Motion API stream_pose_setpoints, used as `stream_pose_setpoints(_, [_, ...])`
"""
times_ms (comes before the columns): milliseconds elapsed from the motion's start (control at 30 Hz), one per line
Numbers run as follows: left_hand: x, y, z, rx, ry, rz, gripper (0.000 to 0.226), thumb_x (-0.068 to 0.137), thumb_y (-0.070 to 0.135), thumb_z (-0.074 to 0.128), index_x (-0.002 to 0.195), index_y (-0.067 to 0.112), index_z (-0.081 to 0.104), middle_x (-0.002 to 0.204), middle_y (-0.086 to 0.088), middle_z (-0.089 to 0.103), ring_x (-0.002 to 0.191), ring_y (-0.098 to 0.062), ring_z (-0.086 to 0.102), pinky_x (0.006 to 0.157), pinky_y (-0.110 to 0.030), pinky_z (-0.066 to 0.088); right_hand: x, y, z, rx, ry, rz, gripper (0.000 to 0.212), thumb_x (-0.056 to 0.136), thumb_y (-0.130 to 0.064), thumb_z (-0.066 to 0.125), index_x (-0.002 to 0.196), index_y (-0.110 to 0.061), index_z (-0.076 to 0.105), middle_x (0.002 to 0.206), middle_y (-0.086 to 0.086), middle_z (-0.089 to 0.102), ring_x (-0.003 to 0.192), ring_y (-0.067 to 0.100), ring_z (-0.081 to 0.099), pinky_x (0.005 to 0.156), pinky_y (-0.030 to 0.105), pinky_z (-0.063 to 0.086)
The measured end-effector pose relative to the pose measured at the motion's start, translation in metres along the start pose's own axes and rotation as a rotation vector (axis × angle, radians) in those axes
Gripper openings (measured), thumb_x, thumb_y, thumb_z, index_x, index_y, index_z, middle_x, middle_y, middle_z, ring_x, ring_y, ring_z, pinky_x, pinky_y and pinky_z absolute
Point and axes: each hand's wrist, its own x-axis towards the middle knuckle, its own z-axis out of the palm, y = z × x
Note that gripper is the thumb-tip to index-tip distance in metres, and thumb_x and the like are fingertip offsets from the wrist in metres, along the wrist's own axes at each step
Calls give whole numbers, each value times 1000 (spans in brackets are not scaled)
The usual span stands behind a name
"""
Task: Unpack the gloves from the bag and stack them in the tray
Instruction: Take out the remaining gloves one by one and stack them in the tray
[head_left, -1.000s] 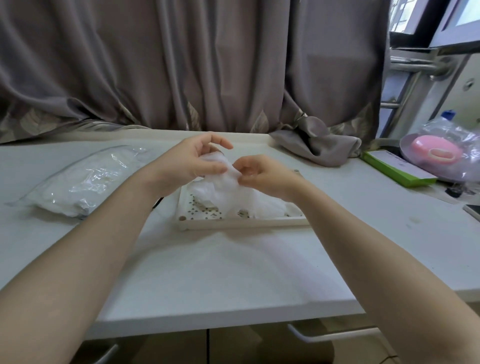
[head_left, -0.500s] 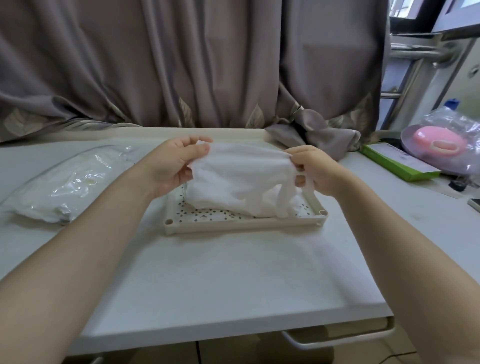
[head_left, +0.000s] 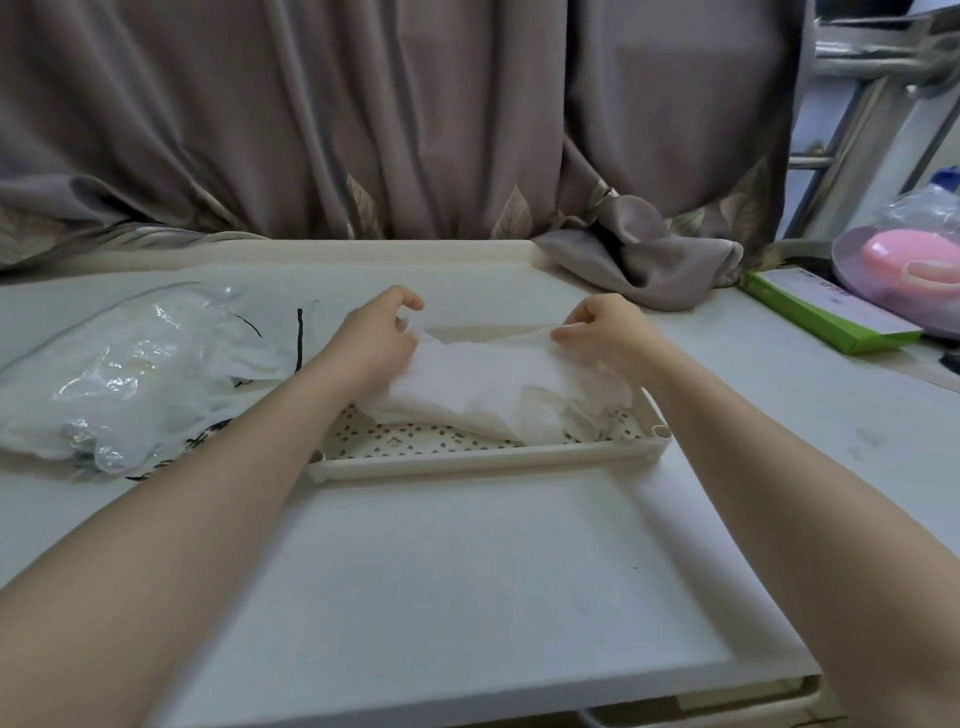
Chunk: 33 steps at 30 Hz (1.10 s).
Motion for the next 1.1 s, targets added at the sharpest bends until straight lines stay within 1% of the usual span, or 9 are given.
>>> stream_pose_setpoints(67, [-1, 2, 1, 233, 80, 76, 45, 90, 4, 45, 132, 21, 43, 125, -6, 43, 108, -24, 48, 81, -28, 40, 0, -4, 3, -242, 84, -75, 33, 85, -27, 61, 115, -14, 60, 118, 6, 57, 110, 26, 52, 90, 35, 44])
stream_pose_setpoints(167, [-6, 13, 5, 374, 198, 337, 46, 86, -3, 40, 129, 13, 48, 134, -6, 40, 123, -26, 37, 101, -37, 34, -19, -23, 9, -238, 139, -381, 36, 89, -27, 56, 122, -15, 54, 128, 6, 50, 120, 24, 45, 94, 29, 34])
stream_pose_setpoints(267, [-12, 21, 17, 431, -83, 521, 33, 91, 9, 40, 118, 7, 59, 130, -7, 51, 116, -25, 49, 99, -37, 37, -38, -37, 22, -289, -105, -540, 47, 89, -33, 59, 130, -13, 48, 134, 5, 48, 124, 20, 44, 89, 19, 28])
stream_pose_setpoints(433, [-16, -12, 24, 790, -322, 228, 75, 88, 65, 32, 135, 7, 40, 145, -7, 38, 128, -26, 39, 103, -35, 34, -41, -19, 42, -708, -347, -386, 92, 77, -66, 58, 146, -17, 22, 155, 0, 22, 142, 21, 19, 115, 39, 14])
stream_pose_setpoints(700, [-23, -32, 10, 798, -280, 110, 90, 86, 70, 26, 149, 8, 8, 158, -8, 6, 145, -23, 4, 116, -42, 9, -32, 1, 36, -690, -332, -64, 125, 53, -89, 49, 148, -19, 8, 158, 0, 2, 146, 26, -4, 116, 50, 4])
stream_pose_setpoints(833, [-41, -22, -17, 581, -184, 288, 67, 96, 47, 33, 149, 9, 14, 157, -5, 15, 144, -19, 9, 115, -32, 9, -44, -40, 38, -612, -227, -187, 105, 73, -81, 38, 152, -19, 5, 158, 0, -14, 145, 20, -15, 117, 48, -5])
stream_pose_setpoints(933, [-49, -29, -56, 535, 84, 503, 49, 96, 37, 41, 132, 6, 51, 143, -11, 43, 136, -27, 30, 112, -36, 22, -58, -83, 56, -414, -91, -399, 74, 87, -63, 41, 145, -17, 31, 158, 3, 12, 144, 21, 9, 117, 39, 13])
stream_pose_setpoints(1000, [-49, -46, -85, 613, 211, 476, 51, 87, 42, 43, 113, 4, 66, 135, -13, 50, 132, -32, 34, 108, -41, 26, -67, -111, 78, -344, -67, -530, 50, 91, -46, 51, 130, -15, 50, 147, 4, 34, 135, 22, 30, 108, 34, 30])
stream_pose_setpoints(1100, [-49, -82, -111, 821, 195, 193, 37, 89, 45, 51, 112, 22, 68, 153, -5, 24, 142, -30, 6, 114, -40, 4, -69, -145, 115, -295, -59, -629, 21, 92, -23, 54, 107, -12, 64, 127, 5, 53, 117, 24, 49, 95, 37, 42])
